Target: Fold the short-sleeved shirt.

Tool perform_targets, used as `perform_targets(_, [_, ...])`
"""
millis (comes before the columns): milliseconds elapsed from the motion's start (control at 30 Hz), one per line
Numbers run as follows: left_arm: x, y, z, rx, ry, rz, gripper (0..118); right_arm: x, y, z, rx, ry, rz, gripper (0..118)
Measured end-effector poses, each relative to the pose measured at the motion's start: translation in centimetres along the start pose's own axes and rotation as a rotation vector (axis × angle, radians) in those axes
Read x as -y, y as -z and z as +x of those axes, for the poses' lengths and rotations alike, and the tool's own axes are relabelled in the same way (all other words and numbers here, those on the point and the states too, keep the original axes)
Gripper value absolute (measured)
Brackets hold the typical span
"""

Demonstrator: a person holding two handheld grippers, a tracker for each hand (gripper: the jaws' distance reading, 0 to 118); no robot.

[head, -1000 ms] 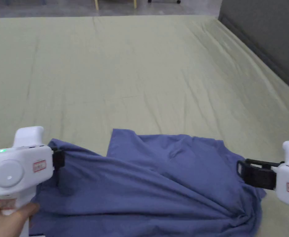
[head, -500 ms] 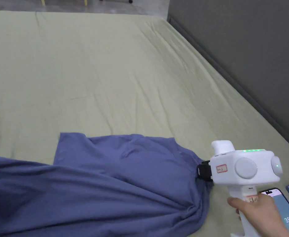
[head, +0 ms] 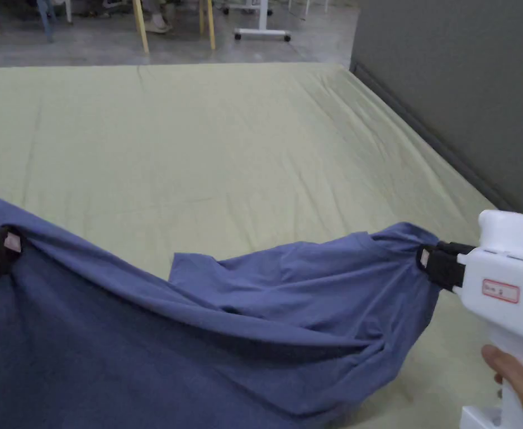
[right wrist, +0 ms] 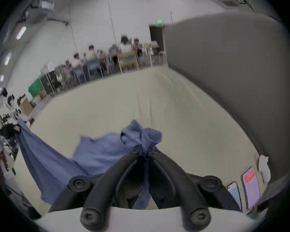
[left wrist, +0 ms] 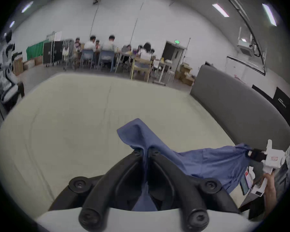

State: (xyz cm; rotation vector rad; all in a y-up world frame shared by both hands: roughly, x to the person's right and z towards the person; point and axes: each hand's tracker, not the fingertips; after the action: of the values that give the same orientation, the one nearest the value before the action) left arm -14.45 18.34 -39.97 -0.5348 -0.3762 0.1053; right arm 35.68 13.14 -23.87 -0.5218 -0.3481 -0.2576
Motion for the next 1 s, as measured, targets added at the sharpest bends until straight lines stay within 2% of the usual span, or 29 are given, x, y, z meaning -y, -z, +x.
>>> perform_targets(200, [-9.3, -8.4, -0.4, 0.019, 0.039, 0.207, 2, -8.5, -5.2, -3.0, -0.135, 0.063, 0.196, 6])
perform_targets(333, [-16.0, -11.7, -2.0, -0.074, 0.088, 0.302, 2, -14.3, -6.4, -4.8, -0.149, 0.043, 0.261, 6])
perform_targets(467, [-22.5, -12.2, -3.8, -0.115, 0.064, 0.339, 2, -20.6, -6.0, -6.9, -0.19, 0.054, 0.308, 6])
perform_targets(567, [-26.9, -10.8, -4.6, -0.193, 0.075, 0.344, 2, -25.2, -4.7, -9.0, -0.202, 0.044, 0.318, 6])
perform_targets(733, [-31.3, -6.8, -6.1, -0.236, 0.038, 0.329, 2, -30.6, -1.2, -12.8, -0.16, -0.008, 0.325, 6])
perform_targets(867, [-32.3, -1.6, -7.2, -0.311, 0.069, 0.287, 2, -32.4, 3.0, -14.4, -0.159, 0.032, 0.303, 6])
perform_targets(1000, [-31.3, 4.3, -8.3, -0.337, 0.093, 0.244, 2, -31.9, 8.0, -15.6, -0.101, 0.049, 0.271, 6])
